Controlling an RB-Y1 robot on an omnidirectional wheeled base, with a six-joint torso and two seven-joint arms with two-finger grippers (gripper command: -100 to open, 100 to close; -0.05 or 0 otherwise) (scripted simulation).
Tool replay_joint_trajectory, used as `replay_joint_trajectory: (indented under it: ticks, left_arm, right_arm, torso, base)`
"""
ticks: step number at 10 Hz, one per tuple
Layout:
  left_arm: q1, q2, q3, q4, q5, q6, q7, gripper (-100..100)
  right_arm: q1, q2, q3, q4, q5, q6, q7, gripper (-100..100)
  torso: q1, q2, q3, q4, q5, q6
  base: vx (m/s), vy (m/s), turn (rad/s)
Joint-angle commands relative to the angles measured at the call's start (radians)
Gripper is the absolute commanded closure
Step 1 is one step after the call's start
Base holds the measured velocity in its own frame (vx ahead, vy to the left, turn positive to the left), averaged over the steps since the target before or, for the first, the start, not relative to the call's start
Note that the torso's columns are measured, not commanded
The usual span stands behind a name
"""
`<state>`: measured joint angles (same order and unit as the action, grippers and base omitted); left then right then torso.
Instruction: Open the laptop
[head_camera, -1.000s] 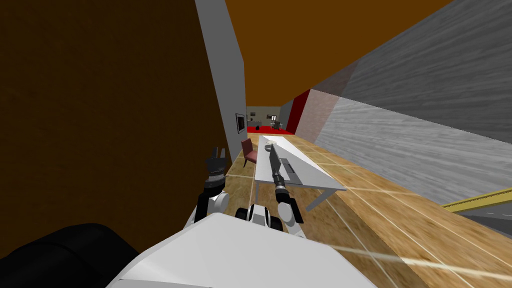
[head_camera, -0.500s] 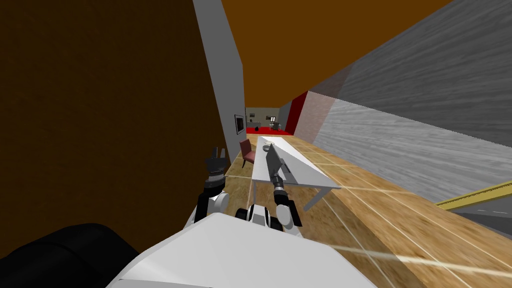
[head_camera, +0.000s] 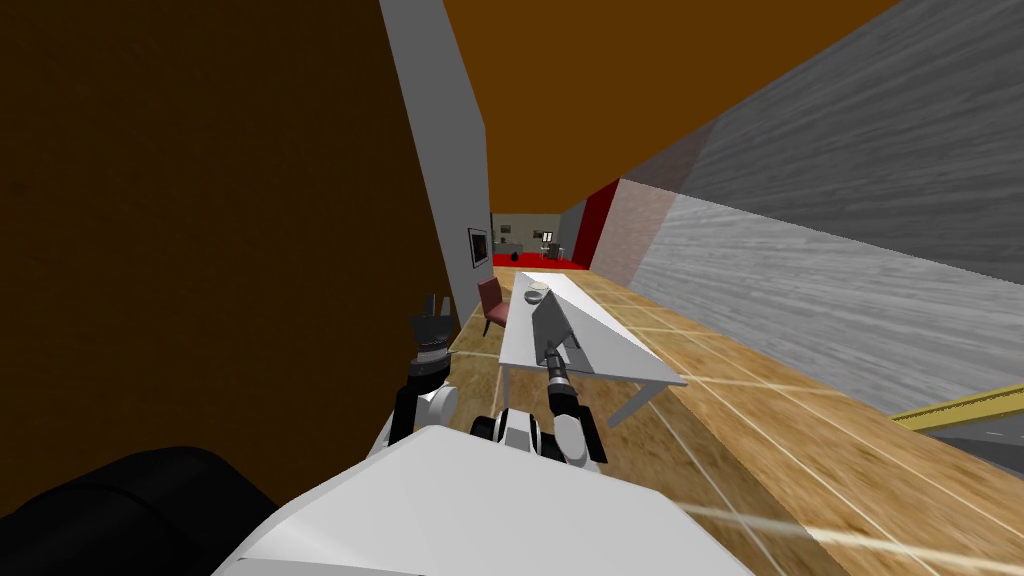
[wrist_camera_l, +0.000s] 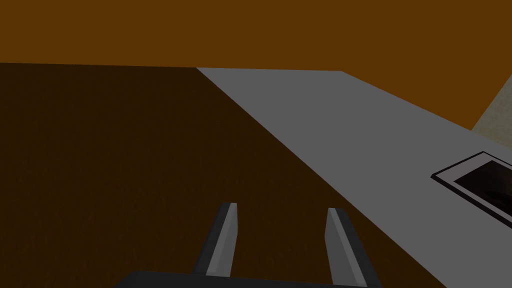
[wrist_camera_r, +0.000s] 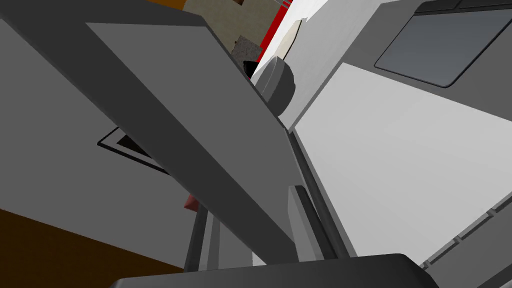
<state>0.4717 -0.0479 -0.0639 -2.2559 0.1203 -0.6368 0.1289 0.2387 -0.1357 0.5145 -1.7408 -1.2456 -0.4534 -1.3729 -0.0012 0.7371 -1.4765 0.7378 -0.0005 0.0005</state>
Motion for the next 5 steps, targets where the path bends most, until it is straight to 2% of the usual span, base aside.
replay_joint_trajectory:
  ticks: [1, 2, 3, 4, 5]
  left_arm:
    - [0.000, 0.000, 0.000, 0.000, 0.000, 0.000, 0.000, 0]
    - [0.000, 0.000, 0.000, 0.000, 0.000, 0.000, 0.000, 0]
    - [0.000, 0.000, 0.000, 0.000, 0.000, 0.000, 0.000, 0]
    - [0.000, 0.000, 0.000, 0.000, 0.000, 0.000, 0.000, 0]
    - [0.000, 0.000, 0.000, 0.000, 0.000, 0.000, 0.000, 0]
  right_arm:
    - [0.017, -0.013, 0.017, -0.023, -0.043, -0.020, -0.069, 100]
    - [0.012, -0.009, 0.015, -0.014, -0.031, -0.015, -0.051, 100]
    - [0.005, -0.016, 0.017, -0.003, -0.037, -0.025, -0.104, 100]
    - [0.005, -0.016, 0.017, -0.003, -0.037, -0.025, -0.104, 100]
    - [-0.003, -0.022, 0.019, 0.009, -0.041, -0.033, -0.145, 100]
  torso:
    - [-0.001, 0.001, 0.000, 0.000, 0.000, 0.000]
    - [0.000, 0.001, 0.000, 0.001, 0.000, 0.000]
    - [0.002, 0.002, 0.001, 0.001, 0.001, 0.000]
    - [0.002, 0.003, 0.002, 0.001, 0.001, -0.001]
    - [0.002, 0.003, 0.002, 0.002, 0.001, -0.001]
  base:
    - [0.045, -0.040, 0.015]
    - [0.020, -0.017, 0.001]
    - [0.001, -0.018, 0.004]
    - [-0.003, -0.019, 0.006]
    - [-0.006, -0.020, 0.007]
